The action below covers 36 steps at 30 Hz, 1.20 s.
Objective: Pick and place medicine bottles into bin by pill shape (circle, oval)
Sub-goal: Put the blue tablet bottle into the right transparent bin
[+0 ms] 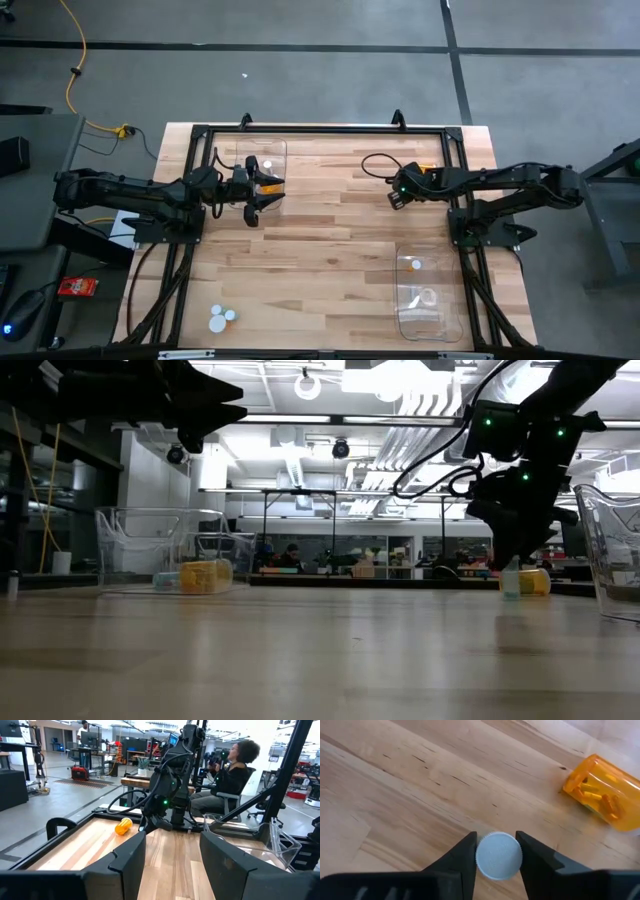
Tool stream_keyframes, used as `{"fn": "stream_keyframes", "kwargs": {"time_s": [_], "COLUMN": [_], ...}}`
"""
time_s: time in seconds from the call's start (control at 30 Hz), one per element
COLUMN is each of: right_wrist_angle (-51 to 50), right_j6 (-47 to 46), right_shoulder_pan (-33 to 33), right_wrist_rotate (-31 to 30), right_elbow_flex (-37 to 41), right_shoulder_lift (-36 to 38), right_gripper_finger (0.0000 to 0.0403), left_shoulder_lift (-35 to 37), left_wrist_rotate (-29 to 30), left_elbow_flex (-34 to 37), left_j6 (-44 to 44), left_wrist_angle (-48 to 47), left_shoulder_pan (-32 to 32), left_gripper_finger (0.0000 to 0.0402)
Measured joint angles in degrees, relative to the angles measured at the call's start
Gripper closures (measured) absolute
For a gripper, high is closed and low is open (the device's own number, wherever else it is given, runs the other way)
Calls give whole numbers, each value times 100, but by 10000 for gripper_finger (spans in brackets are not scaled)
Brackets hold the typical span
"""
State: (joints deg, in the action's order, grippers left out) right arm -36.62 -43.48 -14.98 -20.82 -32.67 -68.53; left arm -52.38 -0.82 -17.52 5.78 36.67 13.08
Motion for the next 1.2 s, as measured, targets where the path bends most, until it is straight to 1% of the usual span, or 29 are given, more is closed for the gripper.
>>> {"fn": "stream_keyframes", "kwargs": {"time_s": [0.1,0.2,0.27,0.37,0.53,0.63,0.77,0.9,1.2], "right_wrist_angle": [4,182,781,1962,3865,4703,5544,5969,6004], "right_j6": [26,302,711,1420,2575,3142,3802,4134,4245], "right_shoulder_pan": [2,15,76,206,536,823,1213,1454,1510], "right_wrist_rotate": [0,0,-12,93,842,1046,1088,1099,1095], "right_elbow_flex": [-3,-93,-114,-114,-114,-114,-114,-114,-114], "right_shoulder_lift": [0,0,4,4,4,4,4,4,4], "right_gripper_finger": [294,295,296,296,297,297,297,297,297], "left_shoulder_lift": [0,0,0,0,0,0,0,0,0], "left_wrist_rotate": [2,2,1,2,1,2,2,0,0], "left_elbow_flex": [0,0,0,0,0,0,0,0,0], "left_j6": [0,0,0,1,2,1,2,2,2], "left_wrist_angle": [0,0,0,0,0,0,0,0,0], "left_shoulder_pan": [1,2,2,2,1,2,2,1,0], "left_gripper_finger": [227,227,227,227,227,227,227,227,227]}}
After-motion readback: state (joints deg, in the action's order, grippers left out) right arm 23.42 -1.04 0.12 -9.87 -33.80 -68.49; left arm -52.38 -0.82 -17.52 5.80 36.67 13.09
